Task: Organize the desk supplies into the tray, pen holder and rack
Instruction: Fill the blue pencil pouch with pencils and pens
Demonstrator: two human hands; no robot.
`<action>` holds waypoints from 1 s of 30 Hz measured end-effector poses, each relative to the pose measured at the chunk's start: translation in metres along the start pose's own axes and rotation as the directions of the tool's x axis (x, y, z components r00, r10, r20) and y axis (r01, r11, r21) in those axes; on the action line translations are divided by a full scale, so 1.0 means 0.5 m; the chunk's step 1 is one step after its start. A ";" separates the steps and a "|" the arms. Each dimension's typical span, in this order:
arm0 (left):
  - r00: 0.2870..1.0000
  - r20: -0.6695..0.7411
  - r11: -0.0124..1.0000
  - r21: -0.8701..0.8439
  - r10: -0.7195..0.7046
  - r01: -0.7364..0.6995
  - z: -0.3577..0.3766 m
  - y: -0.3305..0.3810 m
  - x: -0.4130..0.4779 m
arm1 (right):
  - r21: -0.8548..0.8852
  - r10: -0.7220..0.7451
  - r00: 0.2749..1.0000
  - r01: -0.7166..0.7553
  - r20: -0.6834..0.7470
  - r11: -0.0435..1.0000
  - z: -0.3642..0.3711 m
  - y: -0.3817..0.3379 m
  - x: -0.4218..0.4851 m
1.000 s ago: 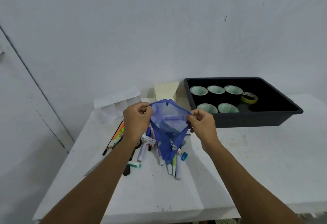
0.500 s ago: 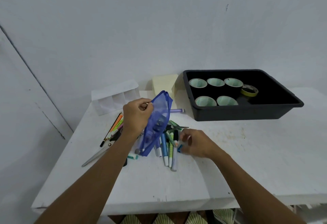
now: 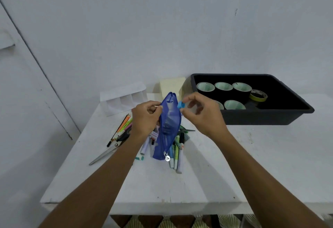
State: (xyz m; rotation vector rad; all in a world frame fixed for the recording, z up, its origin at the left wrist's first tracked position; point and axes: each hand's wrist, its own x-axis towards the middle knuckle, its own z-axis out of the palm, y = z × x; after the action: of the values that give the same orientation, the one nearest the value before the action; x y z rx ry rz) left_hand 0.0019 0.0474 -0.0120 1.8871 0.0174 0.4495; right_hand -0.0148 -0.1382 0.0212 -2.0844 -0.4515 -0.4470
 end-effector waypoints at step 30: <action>0.991 -0.127 0.996 -0.079 -0.046 0.036 -0.055 -0.031 0.054 | -0.550 0.236 0.964 -0.133 0.120 0.824 0.141 0.194 0.020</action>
State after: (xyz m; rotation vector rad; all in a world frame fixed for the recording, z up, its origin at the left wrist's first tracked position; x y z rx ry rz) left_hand 0.0215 0.0838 -0.0102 1.7772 0.1235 0.5361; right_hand 0.0502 -0.1257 -0.0795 -2.7068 -0.2339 -0.2827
